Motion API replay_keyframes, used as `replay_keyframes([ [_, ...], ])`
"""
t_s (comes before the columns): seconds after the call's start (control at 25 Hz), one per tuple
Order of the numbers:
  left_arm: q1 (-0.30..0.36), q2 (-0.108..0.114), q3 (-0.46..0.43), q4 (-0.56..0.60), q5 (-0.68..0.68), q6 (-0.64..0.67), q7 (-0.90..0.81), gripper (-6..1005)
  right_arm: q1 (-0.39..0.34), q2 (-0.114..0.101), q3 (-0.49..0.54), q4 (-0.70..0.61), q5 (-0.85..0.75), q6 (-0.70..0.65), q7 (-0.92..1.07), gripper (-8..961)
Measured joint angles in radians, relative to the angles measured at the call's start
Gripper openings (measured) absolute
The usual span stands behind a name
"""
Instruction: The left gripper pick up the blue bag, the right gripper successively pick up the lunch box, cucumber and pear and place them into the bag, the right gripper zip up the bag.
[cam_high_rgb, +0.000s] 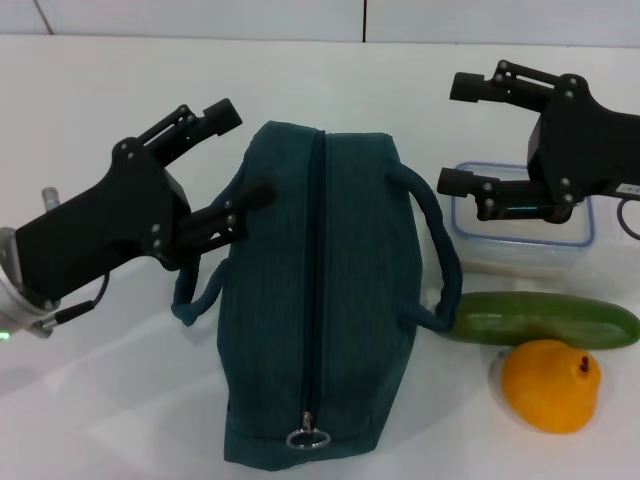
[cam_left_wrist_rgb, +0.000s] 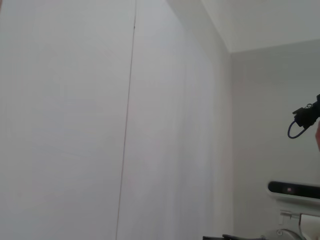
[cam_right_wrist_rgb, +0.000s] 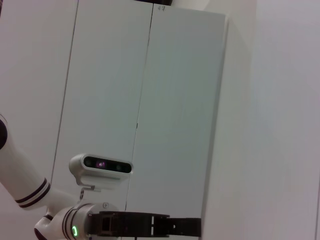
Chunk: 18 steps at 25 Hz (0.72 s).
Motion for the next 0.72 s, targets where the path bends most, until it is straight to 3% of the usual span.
replay_keyframes([
  [0.4,0.01,0.007,0.0,0.02,-0.001,0.001,-0.083,808,-0.003,0.0,0.0,0.0,-0.002,-0.003,-0.02,839],
  [0.72,0.071,0.039,-0.002,0.273,0.041,-0.104,-0.451,792,-0.003,0.002,0.0,-0.008,-0.002,-0.003,-0.021,839],
])
